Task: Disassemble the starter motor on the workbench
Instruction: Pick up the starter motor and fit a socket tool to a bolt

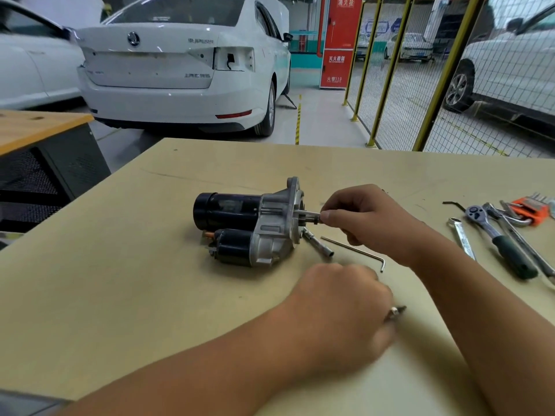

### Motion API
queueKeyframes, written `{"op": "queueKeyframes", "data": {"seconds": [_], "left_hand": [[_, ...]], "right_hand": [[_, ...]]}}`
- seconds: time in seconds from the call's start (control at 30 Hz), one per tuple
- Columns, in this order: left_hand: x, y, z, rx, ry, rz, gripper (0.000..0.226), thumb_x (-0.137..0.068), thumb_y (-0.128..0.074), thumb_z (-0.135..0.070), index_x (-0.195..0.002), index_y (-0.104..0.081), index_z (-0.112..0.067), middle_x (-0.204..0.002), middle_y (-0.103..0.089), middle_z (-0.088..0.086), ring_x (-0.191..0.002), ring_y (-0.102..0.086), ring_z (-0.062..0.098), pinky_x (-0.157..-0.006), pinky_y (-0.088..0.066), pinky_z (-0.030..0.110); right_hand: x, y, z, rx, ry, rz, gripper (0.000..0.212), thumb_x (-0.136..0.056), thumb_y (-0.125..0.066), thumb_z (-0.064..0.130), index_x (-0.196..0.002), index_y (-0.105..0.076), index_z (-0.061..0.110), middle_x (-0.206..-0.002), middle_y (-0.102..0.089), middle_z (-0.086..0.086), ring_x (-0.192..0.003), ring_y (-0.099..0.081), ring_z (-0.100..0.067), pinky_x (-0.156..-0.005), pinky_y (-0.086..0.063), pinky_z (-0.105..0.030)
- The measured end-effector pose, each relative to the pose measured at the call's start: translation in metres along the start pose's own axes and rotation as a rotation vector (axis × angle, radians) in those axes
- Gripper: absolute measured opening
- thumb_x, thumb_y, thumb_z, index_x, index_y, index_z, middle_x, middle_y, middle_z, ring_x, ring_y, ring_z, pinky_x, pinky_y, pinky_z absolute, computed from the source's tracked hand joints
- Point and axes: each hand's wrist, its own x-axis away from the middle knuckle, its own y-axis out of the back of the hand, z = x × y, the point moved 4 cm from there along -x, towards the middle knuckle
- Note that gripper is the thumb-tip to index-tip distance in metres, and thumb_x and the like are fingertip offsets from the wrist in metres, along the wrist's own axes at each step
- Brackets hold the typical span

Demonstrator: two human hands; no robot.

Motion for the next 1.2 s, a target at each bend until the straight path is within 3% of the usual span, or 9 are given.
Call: {"op": "queueKeyframes", "data": {"seconds": [0.07, 0.13, 0.3, 0.43, 0.53, 0.63, 0.83, 1.03, 1.2], "left_hand": [[-0.003, -0.001, -0.002, -0.05, 0.12, -0.124, 0.029, -0.096, -0.059, -0.041, -0.076, -0.049, -0.022, -0.078, -0.051, 0.005, -0.078, -0.063, 0.035, -0.062, -0.033, 0.033], [-0.003, -0.01, -0.004, -0.07, 0.186, -0.098, 0.034, -0.096, -0.058, -0.04, -0.075, -0.036, -0.024, -0.076, -0.045, 0.005, -0.084, -0.063, 0.036, -0.064, -0.031, 0.034], [-0.005, -0.013, 0.015, 0.035, 0.361, -0.13, 0.048, -0.097, -0.059, -0.041, -0.067, -0.028, -0.021, -0.07, -0.031, 0.0, -0.09, -0.065, 0.039, -0.067, -0.034, 0.035], [-0.003, 0.002, 0.021, 0.154, 0.303, -0.287, 0.04, -0.095, -0.061, -0.049, -0.072, -0.044, -0.021, -0.07, -0.043, -0.001, -0.077, -0.059, 0.031, -0.064, -0.035, 0.034], [0.008, 0.03, 0.051, 0.256, 0.239, -0.61, 0.028, -0.091, -0.07, -0.035, -0.073, -0.069, -0.013, -0.068, -0.063, 0.001, -0.066, -0.061, 0.026, -0.06, -0.048, 0.036], [0.024, 0.056, 0.106, 0.296, 0.272, -0.839, 0.016, -0.09, -0.075, -0.018, -0.077, -0.078, -0.009, -0.068, -0.07, -0.001, -0.062, -0.063, 0.019, -0.06, -0.052, 0.034], [0.026, 0.049, 0.166, 0.312, 0.254, -0.698, 0.005, -0.089, -0.077, -0.007, -0.084, -0.077, -0.007, -0.078, -0.07, 0.0, -0.069, -0.062, 0.014, -0.065, -0.04, 0.013], [0.032, 0.035, 0.176, 0.452, 0.238, -0.593, 0.001, -0.09, -0.078, -0.01, -0.09, -0.079, -0.011, -0.089, -0.072, -0.001, -0.081, -0.066, 0.016, -0.068, -0.046, 0.02], [0.033, 0.035, 0.155, 0.471, 0.18, -0.631, 0.011, -0.088, -0.078, -0.016, -0.098, -0.08, -0.011, -0.103, -0.07, 0.004, -0.098, -0.066, 0.018, -0.084, -0.051, 0.029]], "right_hand": [[0.0, 0.001, 0.001, 0.058, 0.044, -0.023, 0.014, -0.091, -0.069, 0.018, -0.078, -0.074, 0.017, -0.053, -0.051, 0.007, -0.049, -0.042, -0.011, -0.05, -0.036, -0.027], [0.0, 0.001, 0.002, 0.101, 0.085, -0.044, 0.014, -0.092, -0.069, 0.017, -0.08, -0.074, 0.02, -0.054, -0.056, 0.009, -0.049, -0.045, -0.004, -0.05, -0.036, -0.018], [0.001, 0.002, 0.002, 0.081, 0.101, -0.044, 0.012, -0.093, -0.069, 0.018, -0.083, -0.075, 0.019, -0.052, -0.051, 0.01, -0.045, -0.039, -0.004, -0.045, -0.032, -0.014], [0.003, 0.001, 0.004, -0.017, 0.054, -0.003, 0.013, -0.091, -0.069, 0.02, -0.081, -0.075, 0.016, -0.052, -0.045, 0.004, -0.044, -0.033, -0.007, -0.042, -0.028, -0.019], [0.004, -0.001, 0.003, -0.109, -0.028, 0.051, 0.016, -0.088, -0.067, 0.022, -0.078, -0.073, 0.011, -0.052, -0.039, -0.003, -0.047, -0.028, -0.016, -0.044, -0.026, -0.023], [0.005, -0.004, 0.0, -0.192, -0.154, 0.074, 0.019, -0.094, -0.067, 0.018, -0.081, -0.073, 0.006, -0.049, -0.029, 0.002, -0.044, -0.02, -0.015, -0.043, -0.023, -0.02], [0.007, -0.004, 0.005, -0.176, -0.16, 0.066, 0.017, -0.094, -0.067, 0.016, -0.08, -0.073, 0.008, -0.051, -0.031, 0.0, -0.044, -0.021, -0.016, -0.044, -0.021, -0.023], [0.004, -0.003, 0.011, 0.009, 0.006, -0.045, 0.015, -0.092, -0.07, 0.016, -0.079, -0.074, 0.01, -0.047, -0.041, 0.005, -0.04, -0.029, -0.008, -0.04, -0.025, -0.018], [0.006, -0.004, 0.022, 0.414, 0.186, -0.161, 0.014, -0.09, -0.073, 0.019, -0.076, -0.07, 0.02, -0.054, -0.056, 0.017, -0.051, -0.046, -0.005, -0.049, -0.031, -0.014]]}}
